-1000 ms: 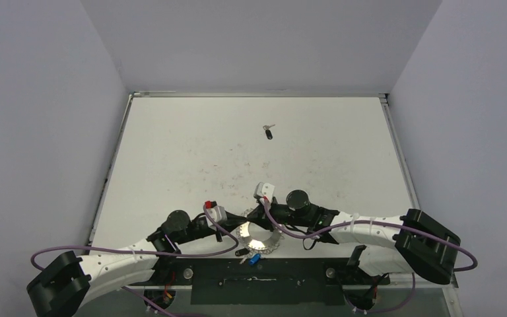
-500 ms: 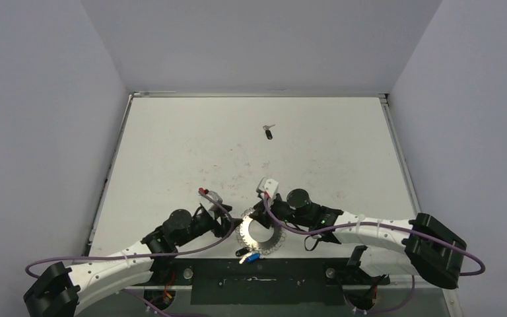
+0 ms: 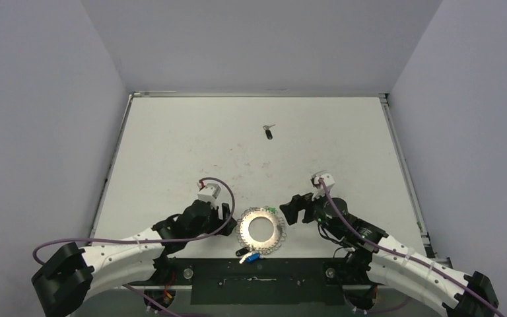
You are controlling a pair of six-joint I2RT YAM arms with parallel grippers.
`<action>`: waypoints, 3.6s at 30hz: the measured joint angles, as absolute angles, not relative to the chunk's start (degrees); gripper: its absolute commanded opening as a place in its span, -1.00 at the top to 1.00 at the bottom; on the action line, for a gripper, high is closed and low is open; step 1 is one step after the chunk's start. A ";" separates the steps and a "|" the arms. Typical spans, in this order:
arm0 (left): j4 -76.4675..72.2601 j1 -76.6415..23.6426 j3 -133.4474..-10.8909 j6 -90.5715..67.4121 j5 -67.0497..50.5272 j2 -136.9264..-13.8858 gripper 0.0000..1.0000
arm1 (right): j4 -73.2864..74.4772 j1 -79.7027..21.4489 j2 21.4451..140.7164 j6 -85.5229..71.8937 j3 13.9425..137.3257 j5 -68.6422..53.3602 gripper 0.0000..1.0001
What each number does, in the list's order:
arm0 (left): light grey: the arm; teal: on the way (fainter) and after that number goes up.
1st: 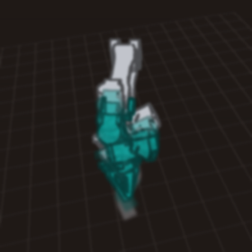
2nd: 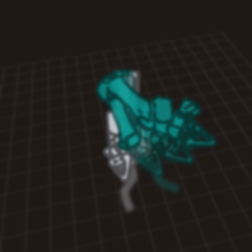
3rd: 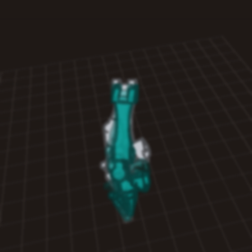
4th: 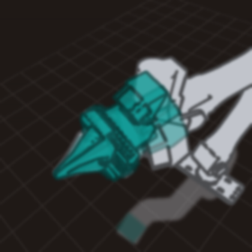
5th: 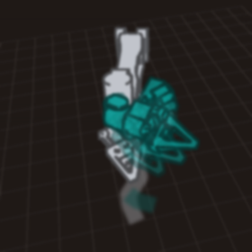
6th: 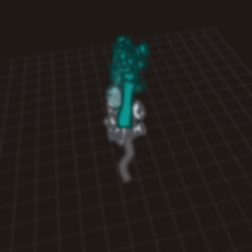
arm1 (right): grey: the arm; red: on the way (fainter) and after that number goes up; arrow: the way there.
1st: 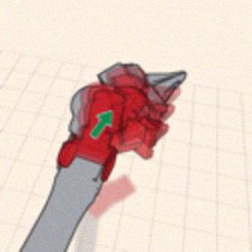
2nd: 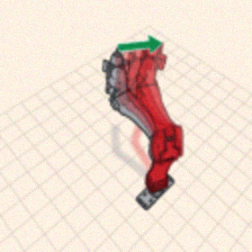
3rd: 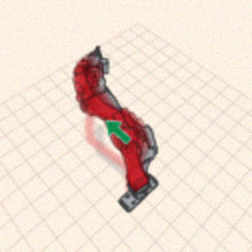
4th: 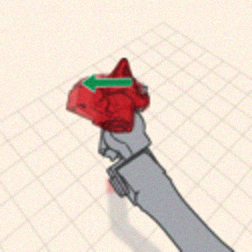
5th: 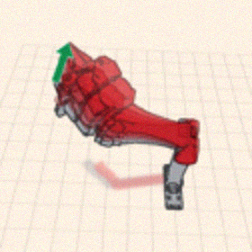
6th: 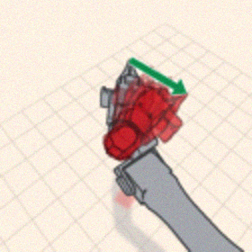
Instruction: Put the keys on the keyring
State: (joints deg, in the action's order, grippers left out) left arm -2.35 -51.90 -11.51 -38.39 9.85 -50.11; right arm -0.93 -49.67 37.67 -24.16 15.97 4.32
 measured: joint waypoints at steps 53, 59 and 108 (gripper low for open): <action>3.20 -47.57 -17.15 -46.39 -6.09 -57.41 -0.15 | 7.77 -37.47 91.31 -27.70 49.84 -18.90 -0.51; 5.28 -47.57 -15.86 -46.48 -4.05 -53.49 -0.15 | 9.85 -37.47 82.08 -27.46 43.22 -18.83 -0.37; 11.44 -46.76 -14.63 -47.88 -1.76 -44.14 -0.35 | 9.69 -36.80 83.59 -30.15 40.34 -23.75 -0.18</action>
State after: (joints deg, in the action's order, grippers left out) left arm 11.44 -46.76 -14.63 -47.88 -1.76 -44.14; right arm 9.69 -36.80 83.59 -30.15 40.34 -23.75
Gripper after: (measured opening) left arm 0.686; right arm 0.619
